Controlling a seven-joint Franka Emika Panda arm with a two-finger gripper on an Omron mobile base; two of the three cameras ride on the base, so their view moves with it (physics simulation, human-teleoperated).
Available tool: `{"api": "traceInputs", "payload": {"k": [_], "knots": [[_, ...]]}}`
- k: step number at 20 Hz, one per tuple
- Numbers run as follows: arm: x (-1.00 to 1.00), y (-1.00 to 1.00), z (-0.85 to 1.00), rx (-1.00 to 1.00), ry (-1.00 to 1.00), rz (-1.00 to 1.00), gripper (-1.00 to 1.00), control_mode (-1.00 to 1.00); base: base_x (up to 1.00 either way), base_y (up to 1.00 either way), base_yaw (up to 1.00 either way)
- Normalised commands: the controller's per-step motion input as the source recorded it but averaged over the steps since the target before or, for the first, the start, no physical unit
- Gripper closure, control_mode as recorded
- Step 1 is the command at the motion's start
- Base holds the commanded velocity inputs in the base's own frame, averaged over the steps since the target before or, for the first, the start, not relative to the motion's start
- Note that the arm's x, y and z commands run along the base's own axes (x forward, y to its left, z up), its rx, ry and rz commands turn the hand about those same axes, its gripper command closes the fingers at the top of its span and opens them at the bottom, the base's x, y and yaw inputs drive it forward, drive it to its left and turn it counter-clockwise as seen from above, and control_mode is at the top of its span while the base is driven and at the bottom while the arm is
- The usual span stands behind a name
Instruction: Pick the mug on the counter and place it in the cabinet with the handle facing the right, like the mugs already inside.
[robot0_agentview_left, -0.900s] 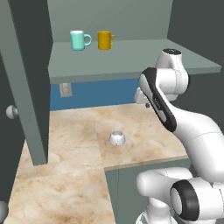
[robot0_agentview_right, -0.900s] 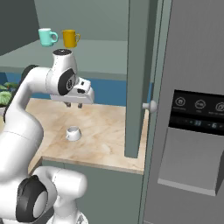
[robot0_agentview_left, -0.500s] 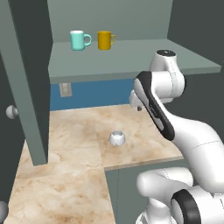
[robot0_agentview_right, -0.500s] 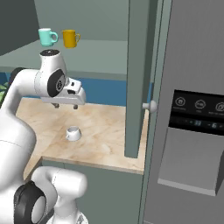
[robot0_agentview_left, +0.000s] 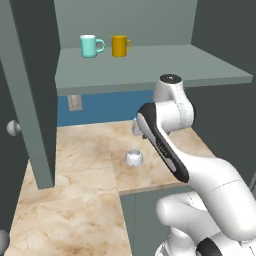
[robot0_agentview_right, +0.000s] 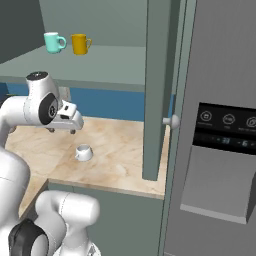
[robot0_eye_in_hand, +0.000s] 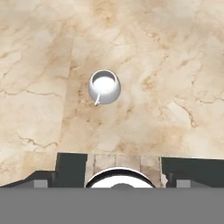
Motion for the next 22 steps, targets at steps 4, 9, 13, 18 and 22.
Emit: {"api": "traceInputs", "payload": {"k": [4, 9, 13, 18, 22], "knots": [[0.02, 0.33, -0.12, 0.0, 0.02, -0.05, -1.0, -1.0, 0.0, 0.0, 0.0], [0.13, 0.27, -0.26, 0.0, 0.04, -0.11, -1.0, -1.0, 0.0, 0.0, 0.0], [0.18, 0.08, -0.32, 0.01, 0.04, -0.12, -1.0, -1.0, 0.0, 0.0, 0.0], [0.24, 0.0, -0.3, 0.02, 0.02, -0.07, -1.0, -1.0, 0.0, 0.0, 0.0], [0.24, 0.0, -0.34, 0.04, 0.0, -0.02, -1.0, -1.0, 0.0, 0.0, 0.0]]}}
